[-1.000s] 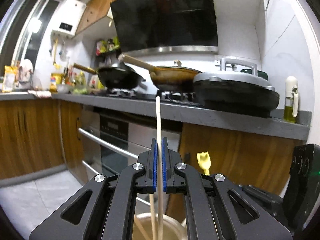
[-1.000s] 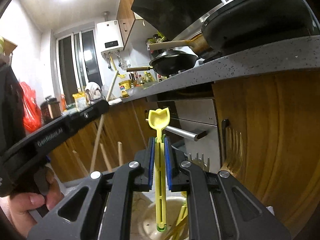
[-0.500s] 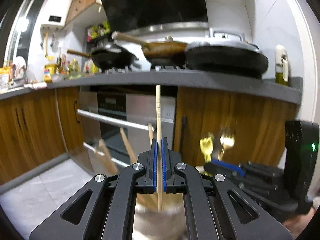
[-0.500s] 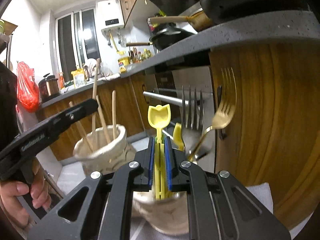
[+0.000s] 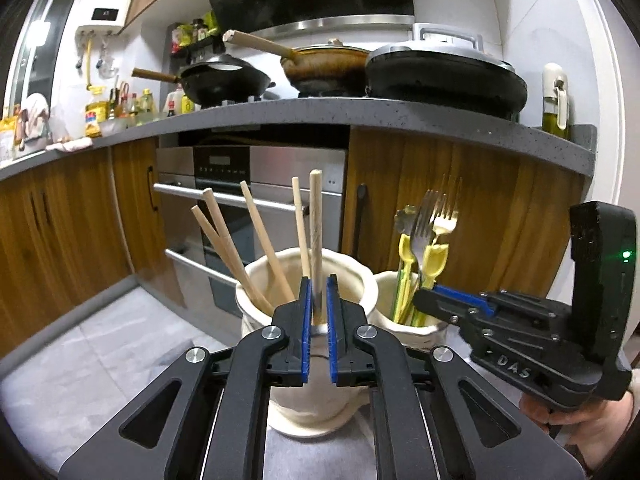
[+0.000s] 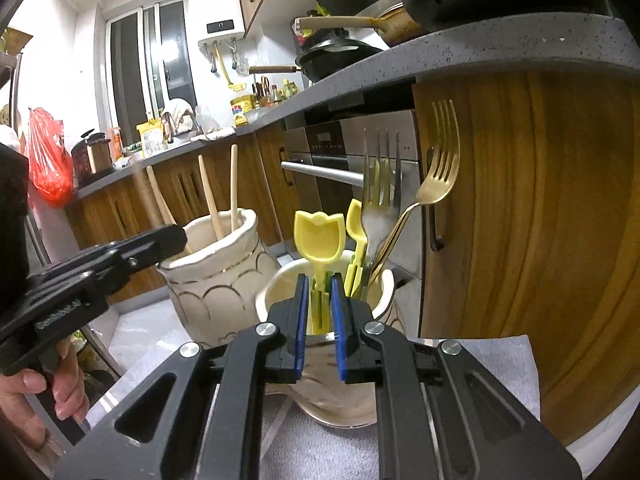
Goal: Organize utensils
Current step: 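Insert chopstick into tall cup with left tool while right tool inserts yellow spoon into short cup, then open both tools and withdraw them from the holder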
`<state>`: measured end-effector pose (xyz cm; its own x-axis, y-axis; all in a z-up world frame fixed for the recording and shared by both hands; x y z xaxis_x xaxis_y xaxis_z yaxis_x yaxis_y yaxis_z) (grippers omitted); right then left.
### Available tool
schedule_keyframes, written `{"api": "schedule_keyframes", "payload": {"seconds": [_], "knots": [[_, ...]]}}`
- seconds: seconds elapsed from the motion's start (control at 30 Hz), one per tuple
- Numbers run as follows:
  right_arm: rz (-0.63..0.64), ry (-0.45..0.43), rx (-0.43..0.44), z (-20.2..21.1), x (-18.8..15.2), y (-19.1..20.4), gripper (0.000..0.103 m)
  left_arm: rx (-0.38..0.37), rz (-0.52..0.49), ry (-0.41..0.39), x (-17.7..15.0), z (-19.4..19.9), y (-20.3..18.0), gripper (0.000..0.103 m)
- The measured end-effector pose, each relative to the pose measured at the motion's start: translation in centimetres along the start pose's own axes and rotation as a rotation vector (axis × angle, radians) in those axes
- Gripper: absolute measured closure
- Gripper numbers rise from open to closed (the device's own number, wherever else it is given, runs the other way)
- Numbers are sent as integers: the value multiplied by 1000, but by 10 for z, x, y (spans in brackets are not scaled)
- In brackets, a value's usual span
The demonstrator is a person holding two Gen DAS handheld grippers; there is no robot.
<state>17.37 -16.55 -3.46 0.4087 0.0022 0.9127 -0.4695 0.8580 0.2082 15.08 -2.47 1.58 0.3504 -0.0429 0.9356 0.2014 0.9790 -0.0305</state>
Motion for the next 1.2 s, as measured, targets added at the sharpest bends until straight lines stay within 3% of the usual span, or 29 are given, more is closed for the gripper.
{"api": "schedule_keyframes", "payload": {"seconds": [0.23,0.33,0.5,0.7,0.83,1.03,1.2], "knots": [[-11,22,-7,-7,8,0,80,5,22,2,2,12,1,74],[-20,16,-6,6,9,2,69,14,6,-7,4,24,2,63],[1,29,-35,34,-2,9,64,16,-6,-3,-7,45,2,58],[81,54,-93,61,-30,15,36,45,-39,21,-42,58,0,42],[82,49,-113,71,-43,12,23,59,-25,4,-61,64,1,20],[95,-7,-182,78,-56,9,7,98,-45,-58,-79,70,2,11],[67,-53,-236,82,-56,0,6,100,5,-93,-81,74,10,8]]}}
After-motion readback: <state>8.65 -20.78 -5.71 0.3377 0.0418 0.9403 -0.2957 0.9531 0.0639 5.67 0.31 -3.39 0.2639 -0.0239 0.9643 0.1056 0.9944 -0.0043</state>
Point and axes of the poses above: each gripper's, at about its wrist camera, not at the fingertips, and z roughly against the way its jaws point, y to its left, x to its top, the point moved 1 cm from there along -z, roughly the way its jaws point, and after that the axes turned 1 degree about -y, right-handed, at the moved point
